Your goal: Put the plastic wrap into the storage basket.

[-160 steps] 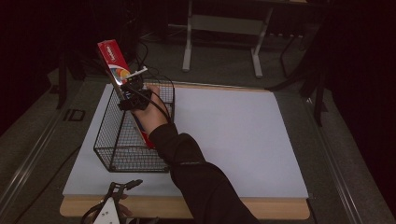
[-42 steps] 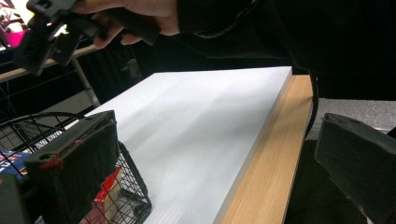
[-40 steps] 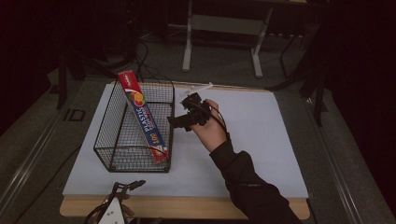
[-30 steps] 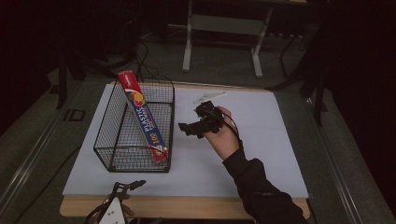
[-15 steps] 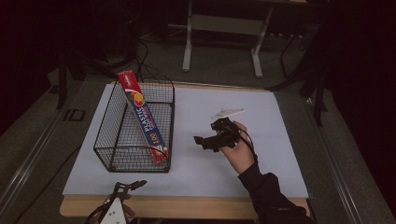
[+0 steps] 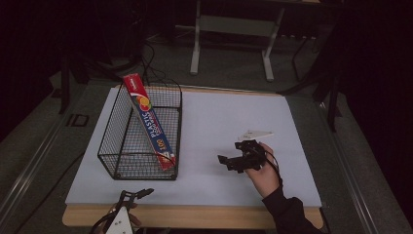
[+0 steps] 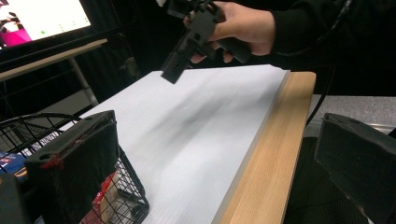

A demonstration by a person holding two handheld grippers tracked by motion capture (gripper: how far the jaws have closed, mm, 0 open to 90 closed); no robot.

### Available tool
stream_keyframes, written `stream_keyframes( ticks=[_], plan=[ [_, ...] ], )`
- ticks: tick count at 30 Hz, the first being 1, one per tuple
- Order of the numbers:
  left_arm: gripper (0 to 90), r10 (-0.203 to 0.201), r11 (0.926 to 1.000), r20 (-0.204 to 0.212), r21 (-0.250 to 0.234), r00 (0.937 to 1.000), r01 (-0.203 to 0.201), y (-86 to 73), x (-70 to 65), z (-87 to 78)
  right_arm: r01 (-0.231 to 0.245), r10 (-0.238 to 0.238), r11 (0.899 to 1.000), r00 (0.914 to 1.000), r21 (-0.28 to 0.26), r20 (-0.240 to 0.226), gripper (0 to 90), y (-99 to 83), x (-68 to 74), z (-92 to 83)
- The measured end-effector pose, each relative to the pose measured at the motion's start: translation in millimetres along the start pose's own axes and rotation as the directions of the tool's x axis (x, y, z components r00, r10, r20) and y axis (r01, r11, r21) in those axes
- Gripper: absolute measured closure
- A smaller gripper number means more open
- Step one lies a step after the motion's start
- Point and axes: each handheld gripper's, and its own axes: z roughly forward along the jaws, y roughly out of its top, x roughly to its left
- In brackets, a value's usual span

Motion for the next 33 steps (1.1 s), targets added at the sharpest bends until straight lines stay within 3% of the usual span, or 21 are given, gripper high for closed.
stream_keyframes(
  ticks=[9, 15, 22, 27, 33],
  plan=[
    [0.3, 0.003, 1.0, 0.003, 0.002, 1.0, -0.003, 0.1, -0.2, 0.6, -0.046, 0.046, 0.999, 0.9989, 0.001, 0.003, 13.3, -24.5, -11.1, -12.1],
    [0.3, 0.001, 1.0, 0.003, 0.003, 1.0, -0.001, 0.0, 0.0, 0.6, 0.013, -0.013, 1.0, 0.9999, -0.024, 0.008, 13.3, -38.6, -10.2, -18.2],
    [0.3, -0.002, 1.0, 0.003, 0.001, 1.0, 0.002, 0.1, -0.1, 0.1, 0.027, -0.027, 1.0, 0.9996, -0.014, 0.008, 13.3, -53.4, -12.2, -21.5],
    [0.3, 0.003, 1.0, 0.003, 0.006, 1.0, -0.003, 0.5, -0.7, -0.7, 0.019, -0.019, 1.0, 0.9994, -0.002, 0.027, 13.3, -62.2, -17.2, -26.4],
    [0.3, 0.002, 1.0, 0.011, 0.002, 0.9999, -0.002, 1.0, -1.9, -1.0, -0.022, 0.022, 1.0, 0.9982, -0.012, 0.055, 13.4, -73.5, -27.9, -33.8]
  ],
)
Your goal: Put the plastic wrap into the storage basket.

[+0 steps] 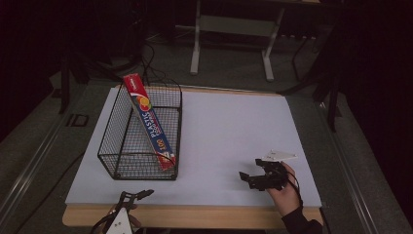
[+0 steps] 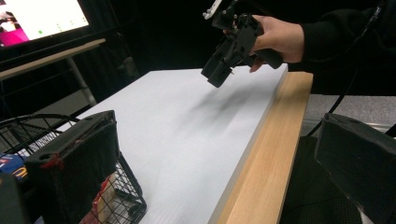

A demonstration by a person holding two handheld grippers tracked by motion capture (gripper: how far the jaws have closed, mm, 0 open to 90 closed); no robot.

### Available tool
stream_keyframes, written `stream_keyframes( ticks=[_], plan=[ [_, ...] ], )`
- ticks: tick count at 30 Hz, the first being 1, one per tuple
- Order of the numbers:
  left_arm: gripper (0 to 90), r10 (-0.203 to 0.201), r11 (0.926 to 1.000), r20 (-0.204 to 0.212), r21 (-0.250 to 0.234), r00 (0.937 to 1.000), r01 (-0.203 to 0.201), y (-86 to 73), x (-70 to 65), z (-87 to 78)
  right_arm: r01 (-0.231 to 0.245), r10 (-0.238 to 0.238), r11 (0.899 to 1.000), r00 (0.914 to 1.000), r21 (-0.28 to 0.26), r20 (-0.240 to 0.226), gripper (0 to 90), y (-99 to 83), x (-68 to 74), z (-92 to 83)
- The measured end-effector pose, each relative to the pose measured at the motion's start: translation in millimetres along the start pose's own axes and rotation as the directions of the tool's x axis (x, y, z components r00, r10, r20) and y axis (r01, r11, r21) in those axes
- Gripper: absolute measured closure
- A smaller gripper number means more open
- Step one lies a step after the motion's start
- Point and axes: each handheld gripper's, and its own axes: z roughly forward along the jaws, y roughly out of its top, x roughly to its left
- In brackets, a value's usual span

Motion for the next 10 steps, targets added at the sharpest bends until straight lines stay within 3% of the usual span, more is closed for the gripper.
stream_keyframes(
  ticks=[4, 10],
  plan=[
    [0.3, -0.002, 1.0, 0.005, 0.002, 1.0, 0.002, -0.4, -0.6, 0.9, -0.002, 0.003, 1.0, 0.9999, -0.018, 0.014, 13.6, 0.4, -2.9, -0.8],
    [0.3, -0.004, 1.0, 0.008, 0.006, 1.0, 0.004, -0.9, 0.1, 1.2, 0.035, -0.035, 0.999, 0.9992, -0.012, 0.022, 14.2, 0.0, -1.0, 2.0]
  ],
)
